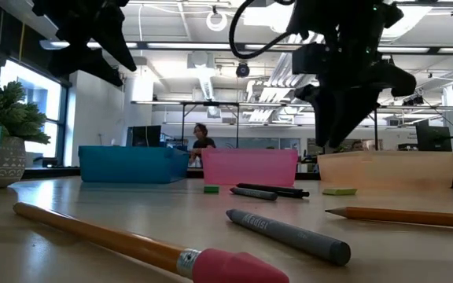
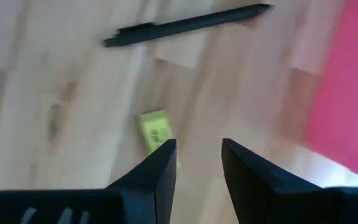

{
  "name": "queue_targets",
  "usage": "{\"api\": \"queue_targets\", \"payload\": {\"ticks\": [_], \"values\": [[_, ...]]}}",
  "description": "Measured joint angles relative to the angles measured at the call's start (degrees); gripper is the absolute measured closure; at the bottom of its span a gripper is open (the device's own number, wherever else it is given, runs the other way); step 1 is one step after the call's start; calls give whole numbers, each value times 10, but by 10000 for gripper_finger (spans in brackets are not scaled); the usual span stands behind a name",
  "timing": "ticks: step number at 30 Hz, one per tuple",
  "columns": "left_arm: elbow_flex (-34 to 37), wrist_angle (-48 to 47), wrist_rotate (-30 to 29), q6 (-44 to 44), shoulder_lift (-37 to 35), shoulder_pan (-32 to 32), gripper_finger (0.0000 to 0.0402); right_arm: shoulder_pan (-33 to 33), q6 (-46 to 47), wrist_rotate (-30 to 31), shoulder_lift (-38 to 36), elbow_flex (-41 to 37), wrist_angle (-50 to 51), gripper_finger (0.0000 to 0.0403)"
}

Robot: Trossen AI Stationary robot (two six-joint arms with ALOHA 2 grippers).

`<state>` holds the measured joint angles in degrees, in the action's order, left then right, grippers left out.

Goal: Sort crayons/erasers/pens/pencils in bins
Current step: Put the light green eraser into the transparent blue bin

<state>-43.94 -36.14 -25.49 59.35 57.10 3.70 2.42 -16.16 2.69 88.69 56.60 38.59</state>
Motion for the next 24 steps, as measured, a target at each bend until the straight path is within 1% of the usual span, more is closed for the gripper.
{"api": "queue_targets", "payload": {"ticks": [4,13,24], "values": [[0,0,3,-7,0,0,216,4,-8,-28,21,0,-2,283],[0,0,12,-15,0,0,216,18,-1,-22,72,0,1,283],[0,0,12,-21,0,0,216,18,8,-17,82,0,0,283]]}}
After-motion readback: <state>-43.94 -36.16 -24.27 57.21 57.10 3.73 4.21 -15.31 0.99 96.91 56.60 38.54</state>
